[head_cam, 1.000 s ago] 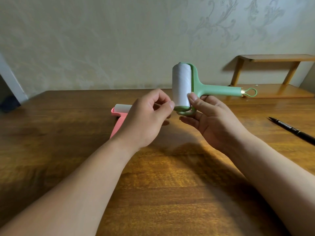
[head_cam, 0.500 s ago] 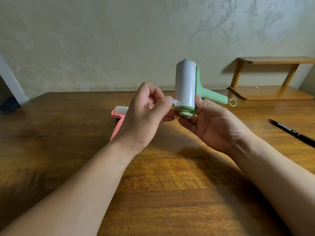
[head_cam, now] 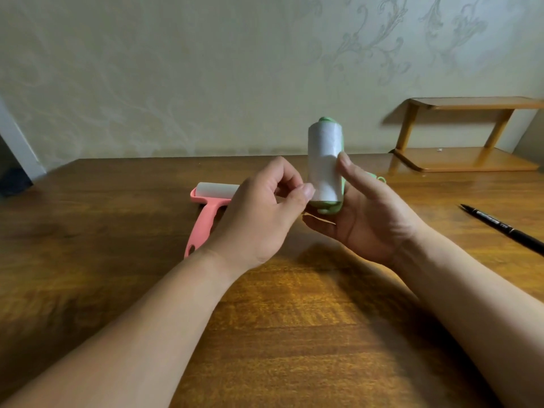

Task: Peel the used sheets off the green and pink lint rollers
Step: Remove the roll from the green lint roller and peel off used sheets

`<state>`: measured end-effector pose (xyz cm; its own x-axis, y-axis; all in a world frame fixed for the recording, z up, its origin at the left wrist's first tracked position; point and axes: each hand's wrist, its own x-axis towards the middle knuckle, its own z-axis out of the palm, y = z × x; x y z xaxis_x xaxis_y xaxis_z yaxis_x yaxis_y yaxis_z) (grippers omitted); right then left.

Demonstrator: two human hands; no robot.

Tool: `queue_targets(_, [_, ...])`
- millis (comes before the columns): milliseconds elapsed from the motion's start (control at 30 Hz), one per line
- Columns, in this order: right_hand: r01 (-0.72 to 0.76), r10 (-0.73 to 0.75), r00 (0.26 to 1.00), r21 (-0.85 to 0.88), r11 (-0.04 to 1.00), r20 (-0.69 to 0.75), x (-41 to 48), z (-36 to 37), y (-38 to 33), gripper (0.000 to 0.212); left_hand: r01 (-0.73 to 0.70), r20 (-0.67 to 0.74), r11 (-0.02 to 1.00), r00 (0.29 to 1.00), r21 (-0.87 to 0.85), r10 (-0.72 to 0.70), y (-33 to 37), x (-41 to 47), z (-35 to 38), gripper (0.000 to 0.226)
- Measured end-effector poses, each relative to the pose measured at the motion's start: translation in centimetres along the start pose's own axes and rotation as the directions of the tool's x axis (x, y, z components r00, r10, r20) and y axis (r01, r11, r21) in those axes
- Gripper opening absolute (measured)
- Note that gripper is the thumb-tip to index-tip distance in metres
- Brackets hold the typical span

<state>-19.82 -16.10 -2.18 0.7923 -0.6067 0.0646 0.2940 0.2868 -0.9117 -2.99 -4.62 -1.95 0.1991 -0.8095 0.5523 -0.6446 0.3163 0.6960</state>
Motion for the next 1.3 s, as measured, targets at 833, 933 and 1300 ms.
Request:
queue_targets(833, [0.065, -0.051, 0.971, 0.053, 0.996, -0.232, 0.6, 0.6, 0.8, 0.040, 0.375, -0.016, 0.857, 0.914, -0.353, -0.406, -1.2, 0.5, 1.6, 0.058])
queue_targets(933, [0.089, -0.073, 0.964, 0.052, 0.995, -0.257, 0.7, 0.6, 0.9, 0.029, 0.359, -0.103, 0.886, 0.910, -0.292, -0.402, -1.0, 0.4, 1.6, 0.060])
queue_targets(1300, [0.260, -0.273, 0.913, -0.081, 0.962, -0.302, 0.6, 0.3, 0.9, 0.033, 0.219, -0.214, 0.976, 0.953, -0.004, -0.215, -0.1, -0.1, 1.0, 0.044])
